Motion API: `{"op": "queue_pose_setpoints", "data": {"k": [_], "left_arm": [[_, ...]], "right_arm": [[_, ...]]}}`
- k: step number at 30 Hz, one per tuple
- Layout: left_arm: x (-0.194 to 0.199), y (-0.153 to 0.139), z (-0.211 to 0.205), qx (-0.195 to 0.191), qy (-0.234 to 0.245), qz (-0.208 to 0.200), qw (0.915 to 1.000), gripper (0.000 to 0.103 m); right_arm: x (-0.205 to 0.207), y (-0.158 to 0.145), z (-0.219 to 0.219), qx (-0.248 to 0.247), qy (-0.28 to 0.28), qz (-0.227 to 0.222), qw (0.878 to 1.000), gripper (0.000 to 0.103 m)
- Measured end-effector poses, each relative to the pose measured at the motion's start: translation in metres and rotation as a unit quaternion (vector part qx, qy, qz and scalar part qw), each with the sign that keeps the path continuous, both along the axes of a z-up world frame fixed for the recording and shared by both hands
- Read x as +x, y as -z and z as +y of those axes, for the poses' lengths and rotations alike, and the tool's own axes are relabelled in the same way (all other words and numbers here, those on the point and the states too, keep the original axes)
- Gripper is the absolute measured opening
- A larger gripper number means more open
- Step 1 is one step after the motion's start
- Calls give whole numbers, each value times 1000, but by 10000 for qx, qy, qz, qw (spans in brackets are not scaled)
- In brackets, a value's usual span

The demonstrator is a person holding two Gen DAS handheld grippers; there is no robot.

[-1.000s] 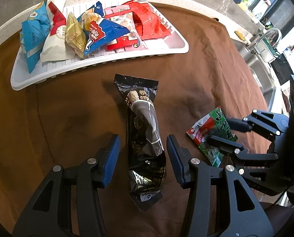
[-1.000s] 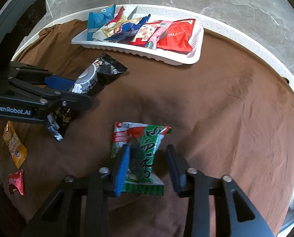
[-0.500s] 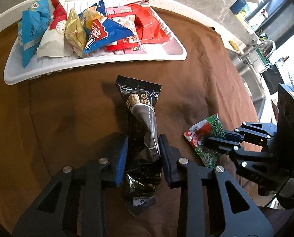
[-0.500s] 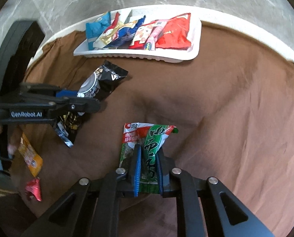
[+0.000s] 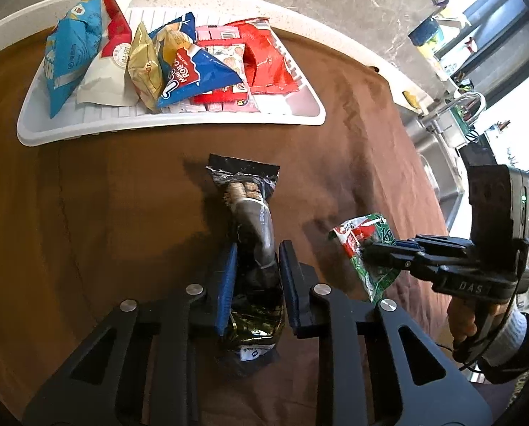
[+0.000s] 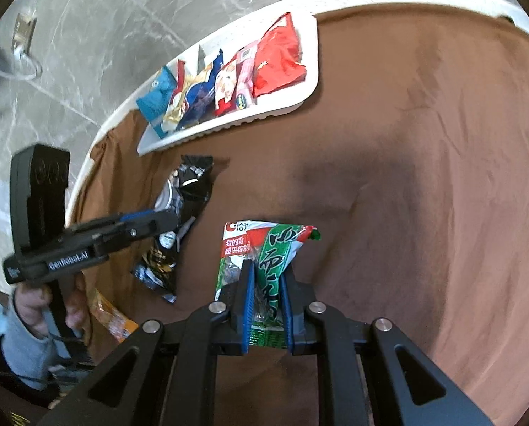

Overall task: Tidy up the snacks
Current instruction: 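Grasp the black-silver bag with the left tool while the right tool grasps the green seaweed bag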

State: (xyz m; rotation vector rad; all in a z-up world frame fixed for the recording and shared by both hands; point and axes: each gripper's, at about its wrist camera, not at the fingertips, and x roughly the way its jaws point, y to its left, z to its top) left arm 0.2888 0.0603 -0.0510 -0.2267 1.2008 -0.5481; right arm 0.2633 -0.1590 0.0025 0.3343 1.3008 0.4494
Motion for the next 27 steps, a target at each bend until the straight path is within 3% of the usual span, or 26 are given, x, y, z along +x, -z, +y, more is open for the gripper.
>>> {"op": "queue_pose_setpoints", "data": {"k": [4, 10, 13, 15, 18, 24, 25, 26, 27], "left_arm": [[-1, -1, 0, 66, 33, 13, 10000, 22], [-1, 2, -10, 420, 157, -64, 9990, 26], [1, 4, -16, 748, 198, -126, 9969, 44], [0, 5, -20, 932, 275, -229, 9950, 46], [3, 10, -21, 902, 283, -140, 9954, 48], [0, 16, -32, 1267, 534, -308, 9900, 46], [0, 16, -32, 1239, 553, -307, 9903, 44], [1, 17, -32, 1205, 560, -297, 9907, 34], [0, 16, -30, 1131, 561, -266, 9916, 33]], "right_arm": [[4, -1, -1, 159, 103, 59, 9998, 15], [2, -4, 7, -136, -67, -83, 9999, 15], [0, -3, 11, -313, -189, -133, 9992, 15], [-1, -1, 13, -422, -260, -164, 9986, 16], [-3, 1, 16, -563, -349, -196, 9976, 16], [-3, 3, 15, -623, -350, -165, 9973, 16], [-3, 3, 15, -633, -341, -158, 9973, 16], [-3, 3, 15, -644, -337, -151, 9972, 16], [-3, 4, 15, -656, -329, -138, 9972, 16]]}}
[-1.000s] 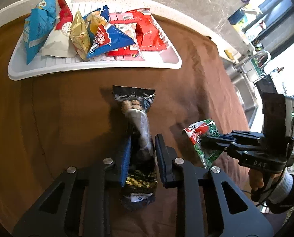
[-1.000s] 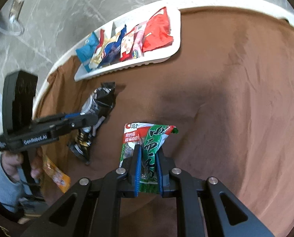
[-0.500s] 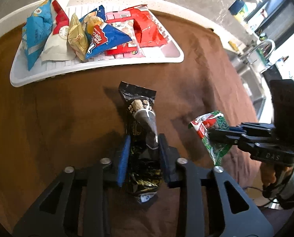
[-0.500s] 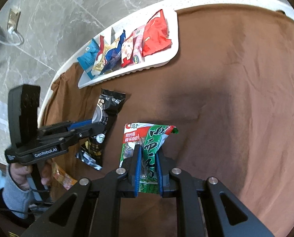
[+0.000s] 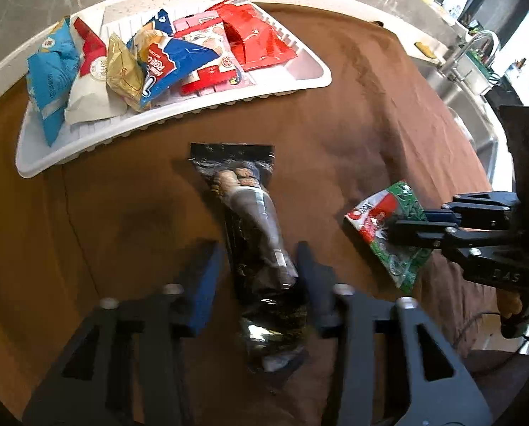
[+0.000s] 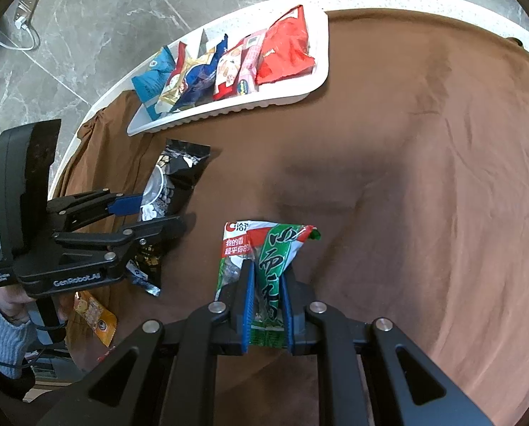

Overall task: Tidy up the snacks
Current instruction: 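Grasp the black-silver bag with the left tool while the right tool grasps the green seaweed bag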

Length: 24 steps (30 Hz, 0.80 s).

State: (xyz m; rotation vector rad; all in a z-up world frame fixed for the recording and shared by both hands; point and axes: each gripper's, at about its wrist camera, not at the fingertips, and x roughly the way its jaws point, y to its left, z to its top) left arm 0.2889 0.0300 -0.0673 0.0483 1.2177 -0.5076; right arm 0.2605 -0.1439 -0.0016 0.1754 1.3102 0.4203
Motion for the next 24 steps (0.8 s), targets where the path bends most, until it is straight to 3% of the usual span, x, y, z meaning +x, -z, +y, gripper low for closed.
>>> {"op": "queue_pose_setpoints", "data": {"k": [2, 8, 14, 19, 24], "left_arm": [[-1, 0, 2, -26, -51, -13, 10000, 27], [-3, 1, 20, -520, -337, 178, 9979, 24], [-2, -4, 33, -908, -562, 372, 9936, 18], [-1, -10, 43, -1203, -716, 453, 9891, 17], [-2, -11, 45, -1209, -704, 440, 9892, 17]], "right_arm": [[1, 1, 0, 23, 29, 43, 10000, 16], [5, 2, -3, 185, 161, 188, 9995, 16], [12, 0, -13, 779, 448, 471, 9948, 16], [21, 4, -27, 1554, 854, 834, 9806, 16], [24, 8, -29, 1746, 975, 978, 9749, 13]]}}
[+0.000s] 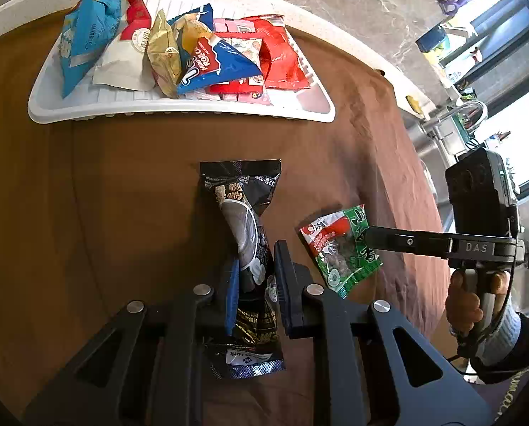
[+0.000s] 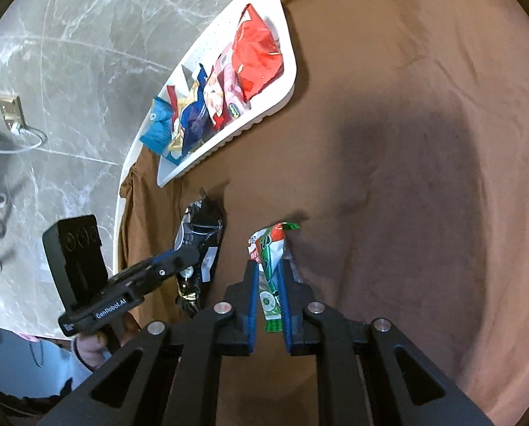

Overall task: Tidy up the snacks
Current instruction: 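Grasp the black-silver bag with the left tool while the right tool grasps the green seaweed bag, then carry both bags to the white tray and open both tools to release them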

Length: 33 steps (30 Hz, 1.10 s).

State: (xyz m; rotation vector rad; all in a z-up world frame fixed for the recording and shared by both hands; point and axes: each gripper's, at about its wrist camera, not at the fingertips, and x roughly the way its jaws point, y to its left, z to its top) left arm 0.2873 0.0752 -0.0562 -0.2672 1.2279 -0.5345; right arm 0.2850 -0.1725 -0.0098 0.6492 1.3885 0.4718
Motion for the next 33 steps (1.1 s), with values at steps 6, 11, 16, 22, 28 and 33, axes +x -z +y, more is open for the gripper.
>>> {"op": "queue_pose_setpoints", "data": {"k": [6, 11, 16, 22, 28, 33], "left_arm": [[0, 2, -9, 325, 141, -96, 9993, 19], [-1, 8, -17, 666, 264, -121, 9974, 21], [-1, 14, -15, 624, 239, -127, 9977, 22], [-2, 15, -15, 599, 302, -209, 9975, 23], [-2, 14, -15, 583, 302, -191, 9977, 23], [-4, 13, -12, 512, 271, -187, 9981, 22]], "right_arm": [[-7, -5, 24, -785, -630, -413, 9941, 13], [-12, -3, 40, -1180, -965, -517, 9870, 16], [-8, 4, 29, -746, -686, -246, 9945, 17], [-6, 11, 17, -283, -462, 32, 9985, 17], [-6, 10, 18, -174, -464, 14, 9988, 22], [-7, 13, 17, -220, -466, -41, 9987, 12]]}}
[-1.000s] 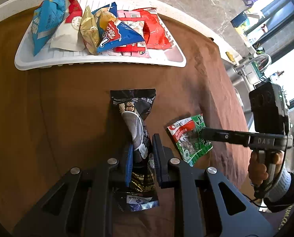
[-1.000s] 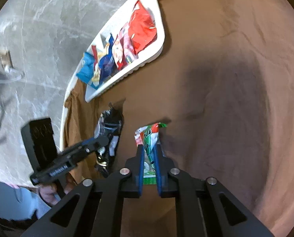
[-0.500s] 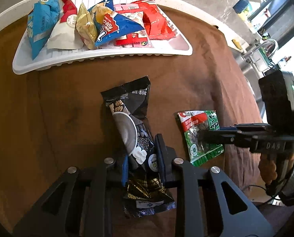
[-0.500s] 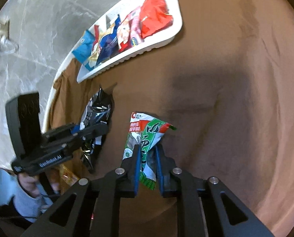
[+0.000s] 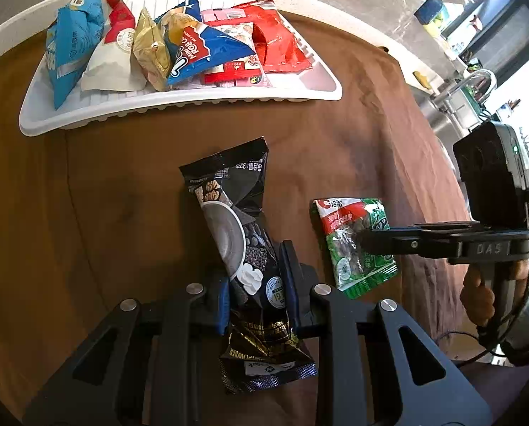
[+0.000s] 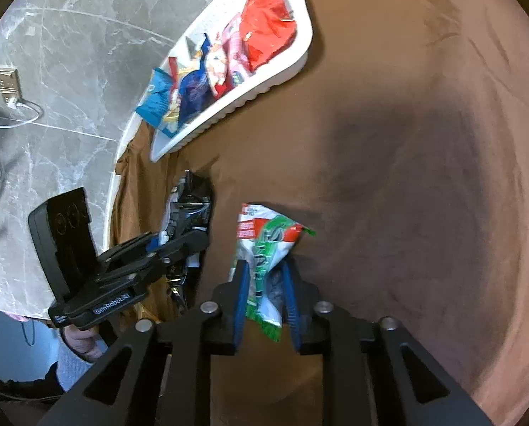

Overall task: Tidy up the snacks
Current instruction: 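Carry both bags to the white tray and open both tools to release them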

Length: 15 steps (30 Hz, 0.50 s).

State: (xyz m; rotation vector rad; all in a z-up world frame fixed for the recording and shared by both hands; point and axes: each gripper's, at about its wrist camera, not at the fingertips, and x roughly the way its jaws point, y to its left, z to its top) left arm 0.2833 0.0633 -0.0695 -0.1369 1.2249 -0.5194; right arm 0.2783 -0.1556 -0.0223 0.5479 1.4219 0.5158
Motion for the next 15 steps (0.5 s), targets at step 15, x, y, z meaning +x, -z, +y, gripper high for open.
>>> {"op": "queue_pose_setpoints", "data": {"k": [15], "left_arm": [[3, -32, 20, -758, -231, 4, 9969, 18]], "right_arm": [[15, -33, -5, 602, 287, -166, 9976, 10]]}}
